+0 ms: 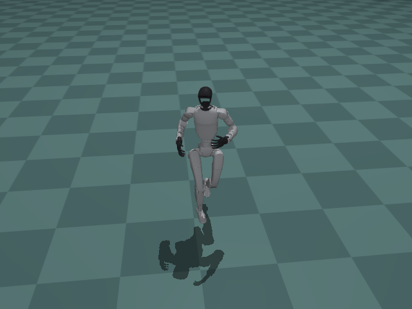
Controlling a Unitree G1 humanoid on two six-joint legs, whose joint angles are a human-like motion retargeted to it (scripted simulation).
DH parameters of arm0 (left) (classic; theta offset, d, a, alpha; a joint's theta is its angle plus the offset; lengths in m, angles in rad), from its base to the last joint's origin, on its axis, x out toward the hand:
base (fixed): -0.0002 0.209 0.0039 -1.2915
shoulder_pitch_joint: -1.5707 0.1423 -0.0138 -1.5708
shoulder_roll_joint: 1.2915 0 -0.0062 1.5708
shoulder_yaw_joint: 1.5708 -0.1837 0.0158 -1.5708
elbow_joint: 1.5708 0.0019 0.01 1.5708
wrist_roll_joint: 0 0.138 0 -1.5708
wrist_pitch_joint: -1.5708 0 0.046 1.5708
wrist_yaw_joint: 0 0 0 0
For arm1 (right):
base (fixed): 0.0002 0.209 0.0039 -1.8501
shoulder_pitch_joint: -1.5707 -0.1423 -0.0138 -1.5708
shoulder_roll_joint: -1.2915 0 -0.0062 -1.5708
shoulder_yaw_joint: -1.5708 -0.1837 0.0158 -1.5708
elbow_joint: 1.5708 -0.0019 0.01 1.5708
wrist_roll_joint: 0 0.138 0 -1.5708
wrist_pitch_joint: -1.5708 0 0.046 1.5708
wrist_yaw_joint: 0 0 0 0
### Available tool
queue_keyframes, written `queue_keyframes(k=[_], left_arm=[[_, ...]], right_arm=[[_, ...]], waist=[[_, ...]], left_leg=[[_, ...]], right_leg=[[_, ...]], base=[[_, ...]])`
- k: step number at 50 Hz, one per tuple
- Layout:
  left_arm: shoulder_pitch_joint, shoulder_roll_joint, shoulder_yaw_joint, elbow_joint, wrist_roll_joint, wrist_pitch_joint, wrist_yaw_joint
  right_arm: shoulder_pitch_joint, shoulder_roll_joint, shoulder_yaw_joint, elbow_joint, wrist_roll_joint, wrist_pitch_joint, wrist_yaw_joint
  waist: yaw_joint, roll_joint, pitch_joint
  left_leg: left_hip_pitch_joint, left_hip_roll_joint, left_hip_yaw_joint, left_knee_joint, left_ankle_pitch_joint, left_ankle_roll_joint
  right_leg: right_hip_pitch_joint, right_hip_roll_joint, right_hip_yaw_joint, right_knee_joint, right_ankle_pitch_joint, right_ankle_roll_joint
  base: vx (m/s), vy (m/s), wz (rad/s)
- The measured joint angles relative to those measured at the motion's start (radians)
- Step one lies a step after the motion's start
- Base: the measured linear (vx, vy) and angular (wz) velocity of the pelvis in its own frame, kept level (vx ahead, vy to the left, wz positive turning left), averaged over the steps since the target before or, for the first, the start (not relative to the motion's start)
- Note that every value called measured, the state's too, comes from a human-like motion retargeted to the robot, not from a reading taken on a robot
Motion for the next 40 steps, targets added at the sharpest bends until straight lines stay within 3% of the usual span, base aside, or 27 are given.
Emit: queue_keyframes(k=[4,10,13,17,23,30,35,40], left_arm=[[0.003,0.004,-0.023,-0.019,-0.004,0.016,-0.034],[-0.033,-0.014,-0.029,0.061,0.047,0.089,-0.06],[-0.038,-0.043,-0.028,0.137,0.071,0.124,-0.079],[0.012,-0.059,-0.021,0.178,0.061,0.142,-0.104],[0.12,-0.047,-0.013,0.166,0.012,0.125,-0.102],[0.175,-0.023,-0.012,0.148,-0.055,0.092,-0.078],[0.203,-0.016,-0.019,0.116,-0.092,0.07,-0.056],[0.212,0.008,-0.025,0.081,-0.132,0.062,-0.048]], right_arm=[[0.041,-0.016,0.001,-0.006,-0.031,0.009,0.01],[-0.016,-0.032,-0.004,0.086,-0.081,0.047,0.024],[-0.104,-0.018,0.009,0.146,-0.09,0.056,0.043],[-0.199,-0.002,0.017,0.138,-0.054,0.054,0.065],[-0.29,0.008,0.011,0.045,0.033,0.031,0.042],[-0.393,-0.002,0.024,-0.021,0.052,-0.006,-0.037],[-0.42,-0.008,0.045,-0.03,0.042,-0.016,-0.068],[-0.438,-0.01,0.074,-0.002,0.038,-0.013,-0.063]], waist=[[0.02,0.015,-0.007],[0.052,-0.003,0.013],[0.077,-0.024,0.02],[0.119,-0.041,0.0],[0.183,-0.047,-0.043],[0.223,-0.049,-0.09],[0.25,-0.055,-0.11],[0.272,-0.087,-0.107]], left_leg=[[0.01,0.06,0.035,0.173,-0.108,0.052],[-0.054,0.156,0.097,0.469,-0.297,0.174],[-0.157,0.174,0.125,0.553,-0.366,0.24],[-0.326,0.159,0.159,0.541,-0.417,0.282],[-0.484,0.092,0.208,0.232,-0.413,0.231],[-0.552,-0.041,0.151,-0.254,-0.278,0.117],[-0.595,-0.079,0.104,-0.209,-0.258,0.121],[-0.546,-0.129,0.089,-0.18,-0.278,0.157]], right_leg=[[0.001,0.03,0.001,0.08,-0.032,-0.02],[0.043,0.005,-0.031,0.331,-0.318,-0.147],[0.091,-0.02,-0.032,0.354,-0.391,-0.167],[0.17,-0.046,-0.024,0.286,-0.395,-0.158],[0.302,-0.076,-0.018,0.099,-0.309,-0.106],[0.437,-0.104,-0.038,-0.124,-0.236,-0.058],[0.466,-0.104,-0.015,-0.083,-0.273,-0.055],[0.526,-0.124,0.037,-0.068,-0.219,-0.008]], base=[[0.61,-0.01,0.1],[0.58,-0.03,0.4],[0.54,-0.05,0.53],[0.52,-0.06,0.4],[0.48,-0.05,0.25],[0.41,0.0,0.31],[0.37,0.06,0.17],[0.36,0.08,0.18]])
